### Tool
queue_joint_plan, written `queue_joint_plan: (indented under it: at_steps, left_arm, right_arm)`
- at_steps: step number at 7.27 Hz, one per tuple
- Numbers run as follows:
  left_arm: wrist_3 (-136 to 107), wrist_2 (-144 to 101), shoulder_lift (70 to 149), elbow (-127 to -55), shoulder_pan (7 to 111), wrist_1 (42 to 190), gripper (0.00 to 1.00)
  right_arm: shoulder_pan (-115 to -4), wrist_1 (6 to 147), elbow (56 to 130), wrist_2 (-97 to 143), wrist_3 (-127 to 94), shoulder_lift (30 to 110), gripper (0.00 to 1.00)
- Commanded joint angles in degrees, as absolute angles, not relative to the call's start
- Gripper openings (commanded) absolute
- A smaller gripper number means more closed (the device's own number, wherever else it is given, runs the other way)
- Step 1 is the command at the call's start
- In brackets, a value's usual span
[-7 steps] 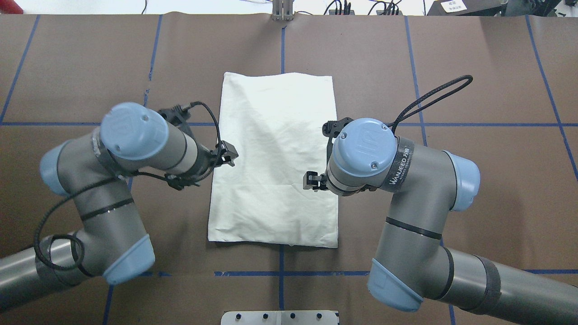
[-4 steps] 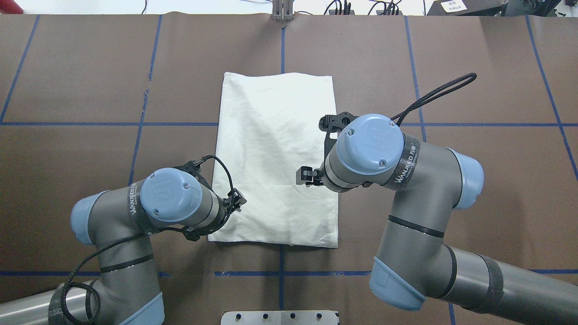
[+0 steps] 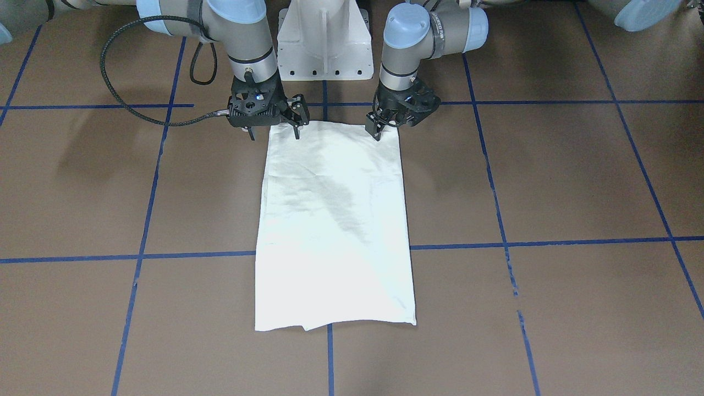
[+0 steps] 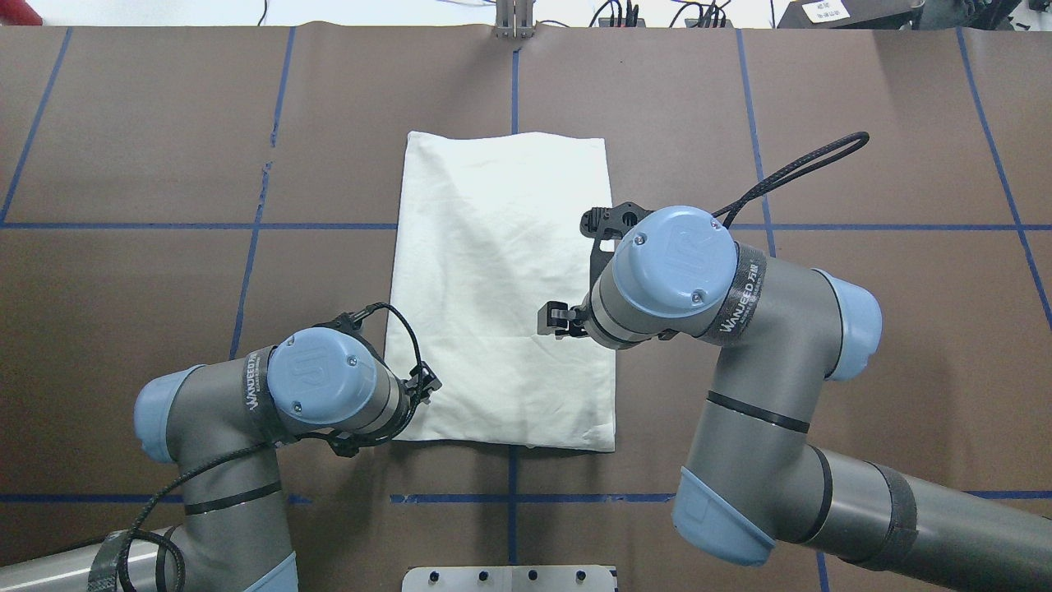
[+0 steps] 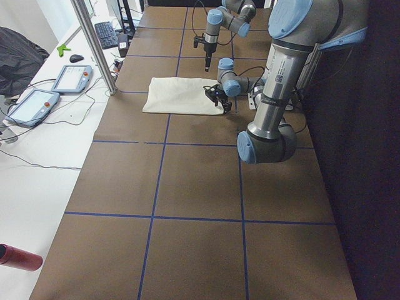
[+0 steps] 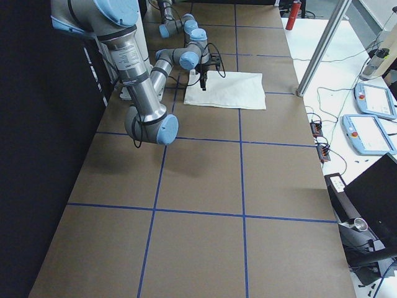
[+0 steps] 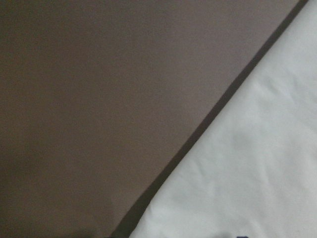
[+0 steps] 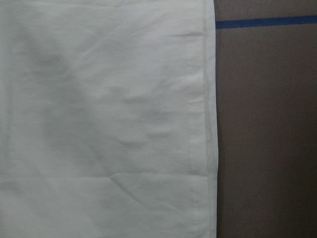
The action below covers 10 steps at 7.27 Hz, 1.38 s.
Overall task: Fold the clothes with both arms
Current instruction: 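Move both grippers to the shirt's corners nearest the robot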
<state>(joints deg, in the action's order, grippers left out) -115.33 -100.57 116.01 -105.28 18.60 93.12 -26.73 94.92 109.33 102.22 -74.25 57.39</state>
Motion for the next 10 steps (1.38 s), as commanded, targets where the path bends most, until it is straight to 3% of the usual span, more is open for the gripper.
queue_joint_plan:
  at_steps: [1,6,10]
  left_arm:
    - [-115.31,-100.55,115.93,-105.21,17.84,92.90,0.67]
    - [-115.22,-100.63,115.93,-105.38,17.49,92.90,0.00]
    - [-108.73,-100.72,115.93,-111.96,17.49,89.74,0.00]
  right_arm:
    - [-26.81,94.92,109.34,102.22,-74.27,57.39,1.00]
    - [-26.89,94.92,109.34,102.22,-74.27,57.39,1.00]
    - [-22.97,92.40,109.78,102.66,-87.03,58.27,1.00]
